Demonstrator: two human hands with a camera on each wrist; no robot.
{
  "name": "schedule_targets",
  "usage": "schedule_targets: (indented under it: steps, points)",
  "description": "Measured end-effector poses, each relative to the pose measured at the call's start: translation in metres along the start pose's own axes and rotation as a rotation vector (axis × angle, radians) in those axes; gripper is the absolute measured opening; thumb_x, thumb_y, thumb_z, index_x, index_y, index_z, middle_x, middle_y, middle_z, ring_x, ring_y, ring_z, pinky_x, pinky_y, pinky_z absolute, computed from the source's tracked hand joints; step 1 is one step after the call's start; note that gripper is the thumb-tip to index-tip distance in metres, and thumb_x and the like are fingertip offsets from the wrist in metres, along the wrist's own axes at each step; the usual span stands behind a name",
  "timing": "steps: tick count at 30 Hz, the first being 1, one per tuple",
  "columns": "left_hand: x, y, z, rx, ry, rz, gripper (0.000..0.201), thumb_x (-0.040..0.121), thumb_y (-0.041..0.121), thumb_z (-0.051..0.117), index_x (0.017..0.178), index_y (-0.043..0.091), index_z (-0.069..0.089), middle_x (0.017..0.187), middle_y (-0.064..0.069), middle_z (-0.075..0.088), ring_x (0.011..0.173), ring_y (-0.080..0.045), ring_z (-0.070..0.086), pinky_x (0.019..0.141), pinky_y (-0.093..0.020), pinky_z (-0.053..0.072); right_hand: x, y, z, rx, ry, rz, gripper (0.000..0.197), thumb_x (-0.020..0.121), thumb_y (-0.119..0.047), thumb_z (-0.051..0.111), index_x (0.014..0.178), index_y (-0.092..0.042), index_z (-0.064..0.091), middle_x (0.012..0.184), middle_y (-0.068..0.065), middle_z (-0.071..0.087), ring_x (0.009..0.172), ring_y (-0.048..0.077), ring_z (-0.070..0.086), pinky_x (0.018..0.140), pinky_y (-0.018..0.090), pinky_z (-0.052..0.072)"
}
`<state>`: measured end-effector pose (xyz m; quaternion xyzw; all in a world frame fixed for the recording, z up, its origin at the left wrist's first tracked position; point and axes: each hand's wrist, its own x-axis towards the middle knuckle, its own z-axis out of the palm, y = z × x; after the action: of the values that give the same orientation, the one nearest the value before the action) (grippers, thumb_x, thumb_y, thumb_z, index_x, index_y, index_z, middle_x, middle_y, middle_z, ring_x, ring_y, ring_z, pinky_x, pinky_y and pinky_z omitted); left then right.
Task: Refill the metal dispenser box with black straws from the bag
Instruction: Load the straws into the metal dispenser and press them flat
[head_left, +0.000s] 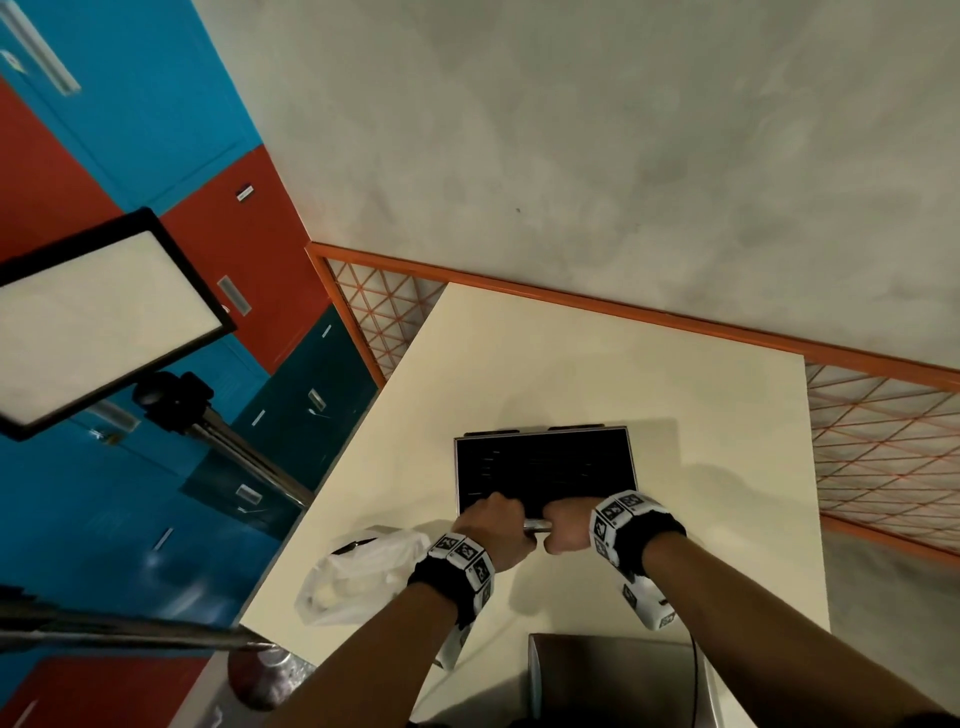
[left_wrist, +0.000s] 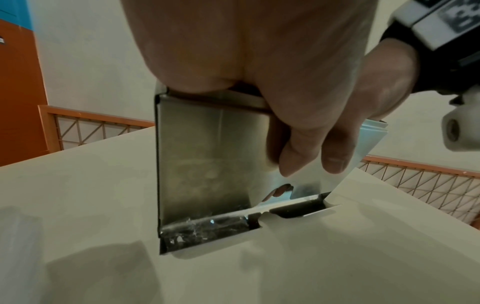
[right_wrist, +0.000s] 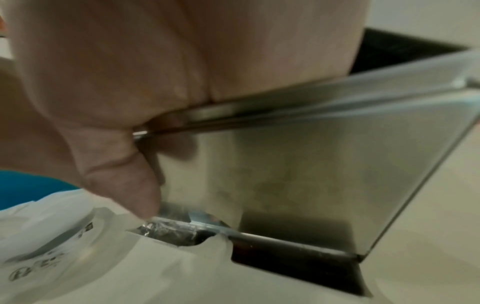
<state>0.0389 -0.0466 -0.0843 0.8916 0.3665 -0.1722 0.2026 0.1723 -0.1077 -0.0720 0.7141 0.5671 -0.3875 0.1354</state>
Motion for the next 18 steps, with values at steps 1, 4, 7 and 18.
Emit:
schedule_targets:
  steps: [1, 4, 7, 18]
  points:
    - [0.001, 0.0, 0.0, 0.019, -0.009, 0.0, 0.037, 0.088, 0.037, 0.061, 0.114, 0.013, 0.068, 0.114, -0.014, 0.067, 0.104, -0.036, 0.066, 0.086, -0.038, 0.054, -0.001, 0.002, 0.001, -0.002, 0.018, -0.012, 0.028, 0.084, -0.022, 0.06, 0.108, -0.007, 0.063, 0.091, 0.01, 0.059, 0.077, 0.026, 0.053, 0.066, 0.029, 0.04]
    - [0.003, 0.002, 0.002, 0.075, -0.043, -0.008, 0.04, 0.092, 0.042, 0.056, 0.12, 0.015, 0.066, 0.12, -0.011, 0.066, 0.109, -0.035, 0.064, 0.092, -0.04, 0.052, -0.005, 0.009, 0.003, 0.001, 0.059, -0.062, 0.033, 0.087, -0.019, 0.058, 0.118, -0.009, 0.06, 0.106, 0.015, 0.065, 0.085, 0.028, 0.057, 0.069, 0.027, 0.037]
    - [0.004, 0.001, 0.002, 0.086, -0.074, -0.009, 0.043, 0.094, 0.045, 0.052, 0.123, 0.015, 0.063, 0.123, -0.011, 0.064, 0.111, -0.035, 0.063, 0.094, -0.042, 0.051, -0.008, 0.013, 0.003, 0.023, 0.074, -0.068, 0.038, 0.088, -0.018, 0.057, 0.125, -0.009, 0.057, 0.115, 0.015, 0.064, 0.1, 0.031, 0.06, 0.071, 0.026, 0.036]
    - [0.008, 0.002, -0.015, 0.112, 0.043, -0.002, 0.036, 0.09, 0.045, 0.058, 0.105, 0.015, 0.068, 0.107, -0.01, 0.07, 0.098, -0.033, 0.068, 0.084, -0.037, 0.053, -0.017, 0.019, -0.014, 0.042, 0.134, -0.055, 0.028, 0.083, -0.023, 0.055, 0.11, -0.028, 0.062, 0.106, 0.007, 0.067, 0.096, 0.031, 0.064, 0.083, 0.038, 0.054]
